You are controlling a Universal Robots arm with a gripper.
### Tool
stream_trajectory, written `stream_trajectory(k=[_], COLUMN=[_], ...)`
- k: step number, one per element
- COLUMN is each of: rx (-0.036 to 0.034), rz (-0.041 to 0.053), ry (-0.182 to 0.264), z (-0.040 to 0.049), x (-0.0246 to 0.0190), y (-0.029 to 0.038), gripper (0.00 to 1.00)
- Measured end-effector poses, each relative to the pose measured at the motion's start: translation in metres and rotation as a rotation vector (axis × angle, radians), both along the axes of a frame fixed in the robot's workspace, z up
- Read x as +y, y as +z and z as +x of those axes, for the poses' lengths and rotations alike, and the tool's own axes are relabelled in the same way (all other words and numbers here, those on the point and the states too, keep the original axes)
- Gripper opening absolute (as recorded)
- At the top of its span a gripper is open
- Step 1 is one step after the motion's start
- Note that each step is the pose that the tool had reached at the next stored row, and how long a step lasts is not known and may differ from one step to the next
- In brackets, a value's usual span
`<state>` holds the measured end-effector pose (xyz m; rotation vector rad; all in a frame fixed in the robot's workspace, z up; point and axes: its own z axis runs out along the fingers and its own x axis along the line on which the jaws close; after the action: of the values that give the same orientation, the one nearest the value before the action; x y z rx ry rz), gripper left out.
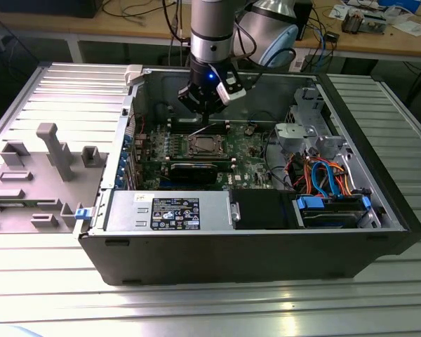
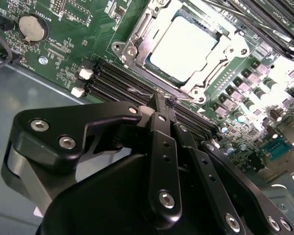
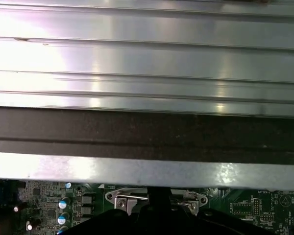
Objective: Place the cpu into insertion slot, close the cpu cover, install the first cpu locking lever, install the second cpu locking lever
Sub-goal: 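Install the first cpu locking lever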
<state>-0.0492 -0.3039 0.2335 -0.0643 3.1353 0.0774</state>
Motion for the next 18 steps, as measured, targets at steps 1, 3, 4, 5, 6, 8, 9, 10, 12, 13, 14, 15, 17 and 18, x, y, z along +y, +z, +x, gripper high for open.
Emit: stream_trajectory(k=[1, 3, 4, 5, 6, 8, 9, 10, 12, 13, 14, 15, 17, 18], rx=[0.0000, -0.0001, -0.0001, 0.0000, -0.0001, -0.0001, -0.0001, -0.0001, -0.0001, -0.0001, 0.0000, -0.0001, -0.0001, -0.0001], rz=[-0.0002, 0.0000, 0.0000, -0.0001, -0.0001, 0.0000, -0.0001, 0.0000, -0.0001, 0.0000, 0.0000, -0.0001, -0.0001, 0.0000], ry=[0.000, 0.000, 0.000, 0.000, 0.000, 0.000, 0.000, 0.000, 0.000, 0.000, 0.000, 0.000, 0.000, 0.000], z=[0.0004, 0.0016, 0.0019, 0.0029, 0.0037, 0.0050, 0.0055, 0.0061, 0.0086, 0.0099, 0.0108, 0.0118, 0.0136, 0.0145], x=[0.0001, 0.0008, 0.0014, 0.0023, 0.0029, 0.0034, 0.0034, 0.0034, 0.0034, 0.0034, 0.0034, 0.0034, 0.0034, 0.0034], y=[-0.0004, -0.0013, -0.0017, -0.0021, -0.0025, -0.0037, -0.0041, -0.0047, -0.0060, -0.0070, -0.0078, -0.0084, -0.0098, -0.0107], gripper=[0.11, 0.11, 0.11, 0.11, 0.11, 0.11, 0.11, 0.11, 0.11, 0.11, 0.11, 0.11, 0.11, 0.11])
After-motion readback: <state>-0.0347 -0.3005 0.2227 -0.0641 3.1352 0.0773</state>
